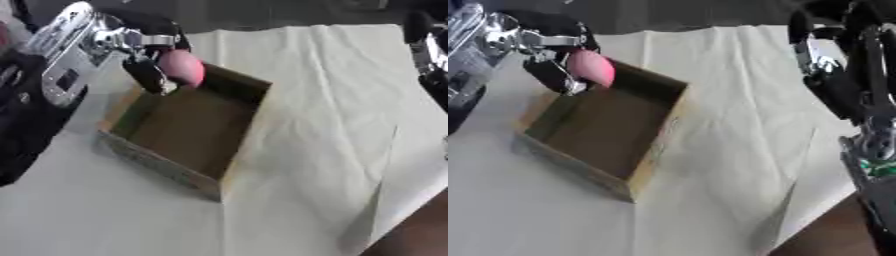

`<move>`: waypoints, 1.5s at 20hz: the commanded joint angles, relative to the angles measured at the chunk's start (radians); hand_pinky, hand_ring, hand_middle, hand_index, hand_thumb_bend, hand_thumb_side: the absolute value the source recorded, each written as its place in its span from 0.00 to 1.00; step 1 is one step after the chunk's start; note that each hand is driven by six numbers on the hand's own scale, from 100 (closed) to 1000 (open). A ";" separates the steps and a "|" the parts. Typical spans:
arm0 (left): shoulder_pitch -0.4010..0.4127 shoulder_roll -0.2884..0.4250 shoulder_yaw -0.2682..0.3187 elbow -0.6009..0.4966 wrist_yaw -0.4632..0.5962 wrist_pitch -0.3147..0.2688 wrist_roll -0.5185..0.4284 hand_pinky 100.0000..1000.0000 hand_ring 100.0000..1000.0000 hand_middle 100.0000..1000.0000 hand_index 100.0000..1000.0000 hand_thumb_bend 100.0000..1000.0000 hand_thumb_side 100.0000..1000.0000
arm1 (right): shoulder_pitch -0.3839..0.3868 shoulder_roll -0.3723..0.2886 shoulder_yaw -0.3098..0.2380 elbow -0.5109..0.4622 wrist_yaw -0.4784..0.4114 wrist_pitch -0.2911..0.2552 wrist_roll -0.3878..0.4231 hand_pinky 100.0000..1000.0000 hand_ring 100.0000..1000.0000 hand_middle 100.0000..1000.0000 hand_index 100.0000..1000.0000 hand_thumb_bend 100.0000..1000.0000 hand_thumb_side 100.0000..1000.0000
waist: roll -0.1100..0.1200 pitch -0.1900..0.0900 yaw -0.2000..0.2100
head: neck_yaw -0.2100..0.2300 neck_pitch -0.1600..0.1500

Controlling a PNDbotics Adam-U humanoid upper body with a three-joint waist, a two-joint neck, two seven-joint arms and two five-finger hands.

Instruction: Pick up objects on the table and place them in the box.

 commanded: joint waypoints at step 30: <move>-0.003 0.032 0.176 -0.185 0.038 -0.003 0.073 0.70 0.76 0.80 0.92 0.45 0.55 | -0.007 -0.010 -0.007 -0.020 -0.007 -0.003 0.000 0.66 0.79 0.66 0.85 0.26 0.66 | -0.003 -0.010 0.007 | -0.006 -0.010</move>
